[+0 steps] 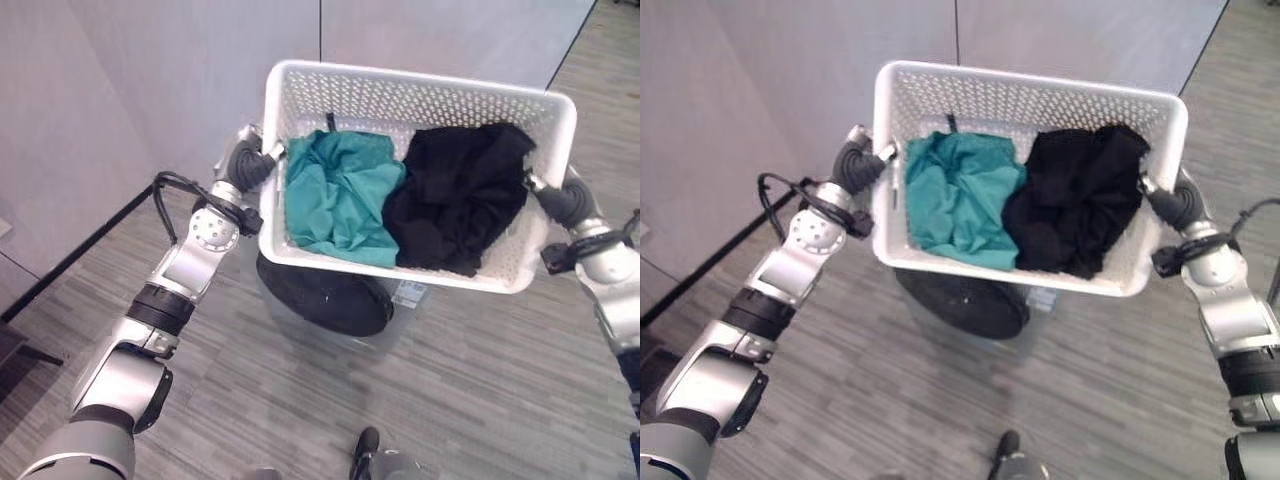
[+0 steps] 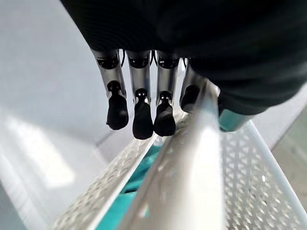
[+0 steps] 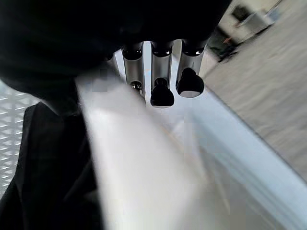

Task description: Grab the laundry basket,head to the washer,open it,put in the laundry and shut it.

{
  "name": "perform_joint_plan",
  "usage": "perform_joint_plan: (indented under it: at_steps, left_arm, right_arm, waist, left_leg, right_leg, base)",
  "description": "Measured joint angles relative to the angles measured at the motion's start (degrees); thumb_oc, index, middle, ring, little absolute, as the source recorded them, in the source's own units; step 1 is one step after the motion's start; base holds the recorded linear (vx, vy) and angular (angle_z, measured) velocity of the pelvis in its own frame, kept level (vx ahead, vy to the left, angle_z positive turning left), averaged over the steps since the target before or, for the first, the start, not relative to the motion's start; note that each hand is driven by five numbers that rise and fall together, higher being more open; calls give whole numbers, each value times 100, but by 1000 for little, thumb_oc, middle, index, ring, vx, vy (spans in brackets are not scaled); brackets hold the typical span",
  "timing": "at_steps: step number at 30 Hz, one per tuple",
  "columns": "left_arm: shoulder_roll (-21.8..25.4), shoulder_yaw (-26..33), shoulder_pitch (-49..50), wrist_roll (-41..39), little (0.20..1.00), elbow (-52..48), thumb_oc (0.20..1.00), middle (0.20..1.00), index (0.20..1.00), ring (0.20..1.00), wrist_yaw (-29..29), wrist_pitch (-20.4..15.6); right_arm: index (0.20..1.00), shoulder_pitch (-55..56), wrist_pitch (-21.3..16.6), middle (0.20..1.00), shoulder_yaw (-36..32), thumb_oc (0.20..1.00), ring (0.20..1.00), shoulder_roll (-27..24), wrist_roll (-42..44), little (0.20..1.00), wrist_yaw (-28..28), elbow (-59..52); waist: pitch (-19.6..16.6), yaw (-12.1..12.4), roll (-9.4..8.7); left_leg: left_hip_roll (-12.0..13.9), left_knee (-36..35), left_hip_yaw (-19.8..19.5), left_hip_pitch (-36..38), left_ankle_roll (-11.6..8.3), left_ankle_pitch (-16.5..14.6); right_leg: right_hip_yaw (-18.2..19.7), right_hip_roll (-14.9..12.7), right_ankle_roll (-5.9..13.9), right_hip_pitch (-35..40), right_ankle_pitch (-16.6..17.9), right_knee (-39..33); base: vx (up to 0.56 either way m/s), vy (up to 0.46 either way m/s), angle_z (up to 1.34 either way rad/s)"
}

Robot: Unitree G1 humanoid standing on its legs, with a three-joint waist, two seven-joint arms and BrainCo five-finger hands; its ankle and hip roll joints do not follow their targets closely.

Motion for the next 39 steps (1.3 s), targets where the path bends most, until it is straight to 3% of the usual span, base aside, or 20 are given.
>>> perform_joint_plan:
  at_steps: [1, 3, 4, 5, 6, 7, 8, 9, 10, 13, 16, 19, 25, 28, 30, 32, 34, 36, 37, 39]
  left_arm:
    - [102, -7, -46, -131, 200, 184, 200, 200, 200, 200, -1, 26]
    - [158, -55, -4, -174, 200, 243, 200, 200, 200, 200, -12, 48]
    - [228, -170, -38, -217, 200, 294, 200, 200, 200, 200, -10, 40]
    - [470, -322, -99, -272, 200, 523, 200, 200, 200, 200, -12, 43]
    - [449, -465, -207, -369, 200, 694, 200, 200, 200, 200, -3, 46]
    - [375, -561, -240, -443, 200, 773, 200, 200, 200, 200, 48, 53]
    - [232, -735, -240, -507, 200, 898, 200, 200, 200, 200, 90, 62]
    - [146, -738, -242, -548, 200, 898, 200, 200, 200, 200, 100, 63]
    - [199, -751, -243, -547, 200, 897, 200, 200, 200, 200, 81, 82]
    - [308, -940, -385, -568, 200, 878, 200, 200, 200, 200, 66, 127]
    - [379, -964, -496, -620, 200, 988, 200, 200, 200, 200, 86, 133]
    - [529, -1154, -833, -669, 200, 1439, 200, 200, 200, 200, 86, 144]
    - [463, -1404, -1340, -884, 200, 1896, 200, 200, 200, 200, 158, 152]
    - [380, -1579, -1624, -906, 200, 2249, 200, 200, 200, 200, 160, 148]
    - [306, -1867, -1785, -1104, 200, 2572, 200, 200, 200, 200, 151, 158]
    - [374, -1940, -1881, -1110, 200, 2510, 200, 200, 200, 200, 142, 158]
    - [459, -1899, -1927, -1105, 200, 2405, 200, 200, 200, 200, 147, 151]
    - [507, -1916, -1926, -1092, 200, 2344, 200, 200, 200, 200, 132, 161]
    - [524, -1930, -1943, -1093, 200, 2329, 200, 200, 200, 200, 126, 163]
    - [513, -2015, -1939, -1087, 200, 2323, 200, 200, 200, 200, 102, 171]
  right_arm:
    - [200, -302, 95, 200, 305, 200, 200, -3, -5, 200, 43, 50]
    - [200, -386, 112, 200, 475, 200, 200, -65, -7, 200, 102, 113]
    - [200, -525, 115, 200, 580, 200, 200, 79, -7, 200, 121, 352]
    - [200, -1154, 122, 200, 1185, 200, 200, 249, 24, 200, 199, 926]
    - [200, -1286, 116, 200, 1297, 200, 200, 267, 24, 200, 213, 1098]
    - [200, -1352, 118, 200, 1363, 200, 200, 235, 24, 200, 213, 1187]
    - [200, -1379, 124, 200, 1428, 200, 200, 227, 22, 200, 236, 1411]
    - [200, -1287, 143, 200, 1400, 200, 200, 236, 22, 200, 216, 1461]
    - [200, -1278, 134, 200, 1410, 200, 200, 307, 40, 200, 227, 1526]
    - [200, -1539, 64, 200, 1525, 200, 200, 446, 41, 200, 303, 2004]
    - [200, -2005, 73, 200, 1839, 200, 200, 683, 70, 200, 292, 2539]
    - [200, -2670, 89, 200, 2295, 200, 200, 1001, 119, 200, 352, 3194]
    - [200, -3192, 113, 200, 2551, 200, 200, 1089, 219, 200, 421, 3680]
    - [200, -3485, 113, 200, 2819, 200, 200, 1177, 283, 200, 430, 4053]
    - [200, -3613, 116, 200, 2968, 200, 200, 1212, 324, 200, 470, 4239]
    - [200, -3678, 116, 200, 2964, 200, 200, 1215, 325, 200, 468, 4294]
    - [200, -3628, 107, 200, 2897, 200, 200, 1237, 325, 200, 471, 4267]
    - [200, -3599, 106, 200, 2829, 200, 200, 1245, 323, 200, 483, 4239]
    - [200, -3543, 106, 200, 2734, 200, 200, 1254, 320, 200, 480, 4202]
    - [200, -3378, 122, 200, 2571, 200, 200, 1237, 319, 200, 493, 4096]
  waist:
    - [45, -29, -220]
    - [46, 46, -339]
    - [31, 93, -375]
    - [0, 196, -368]
    - [1, 169, -372]
    - [-6, 192, -322]
    - [-182, 146, 11]
    - [-331, 210, 144]
    - [-383, 219, 55]
    - [-578, 141, -256]
    - [-652, 262, -368]
    - [-657, 446, -338]
    - [-648, 474, -334]
    - [-505, 517, -442]
    - [-470, 513, -499]
    - [-446, 609, -569]
    - [-438, 680, -433]
    - [-463, 725, -313]
    - [-463, 696, -289]
    - [-407, 515, -434]
  left_leg:
    - [134, -217, 1, -240, 263, -181]
    - [314, -907, 20, -351, 201, -86]
    - [435, -1465, -213, -494, 229, -130]
    - [805, -3869, -985, -96, 51, 75]
    - [928, -4210, -1054, -159, 72, 217]
    - [925, -3983, -984, -304, 344, 399]
    - [893, -3738, -800, -379, 761, 233]
    - [795, -3870, -866, -290, 456, 491]
    - [667, -3881, -722, -184, 410, 523]
    - [93, -4192, -594, -11, 583, 722]
    - [8, -4408, -479, 156, 659, 811]
    - [100, -4666, -364, 416, 602, 892]
    - [350, -4500, -279, 374, 504, 934]
    - [401, -2898, -674, -507, 360, 981]
    - [557, -2374, -706, -962, 291, 980]
    - [619, -3332, -505, -884, 324, 910]
    - [665, -4064, -423, -700, 328, 949]
    - [493, -4273, -41, -254, 415, 897]
    - [336, -4354, -51, -68, 579, 963]
    - [49, -4305, 82, 95, 761, 901]
  right_leg:
    - [35, -19, -18, 209, 38, -234]
    - [138, -16, 77, 258, 147, -244]
    - [293, 2, 133, 327, 65, -372]
    - [593, 178, 247, 405, 131, -584]
    - [620, 188, 333, 485, 205, -671]
    - [745, 150, 433, 525, 229, -670]
    - [824, 192, 699, 662, 281, -781]
    - [995, 157, 875, 662, 269, -785]
    - [1102, -24, 971, 667, 221, -781]
    - [1187, -571, 1008, 669, 130, -781]
    - [1343, -659, 1062, 654, 114, -781]
    - [1388, -567, 1421, 769, 164, -780]
    - [1341, -294, 1340, 771, -27, -762]
    - [1344, -196, 1110, 510, -507, -102]
    - [1142, -144, 925, 810, -528, -340]
    - [1176, -119, 961, 823, -500, -495]
    - [1329, 4, 1000, 783, -398, -502]
    - [1455, -54, 1092, 869, -422, -489]
    - [1505, -99, 1121, 867, -442, -400]
    - [1384, -366, 1149, 702, -448, 216]
  base:
    - [169, 117, -36]
    - [213, 185, -41]
    - [188, 151, -103]
    - [220, 203, -94]
    - [240, 170, -104]
    - [257, 187, -42]
    - [185, 120, -56]
    - [141, 126, -60]
    - [66, 85, -49]
    - [62, 81, 1]
    - [65, 65, -5]
    - [57, -6, -9]
    - [58, -113, -2]
    - [88, 2, 13]
    - [297, 256, 39]
    - [206, 241, -1]
    - [215, 339, -46]
    - [147, 266, -58]
    - [123, 297, -42]
    - [91, 276, -19]
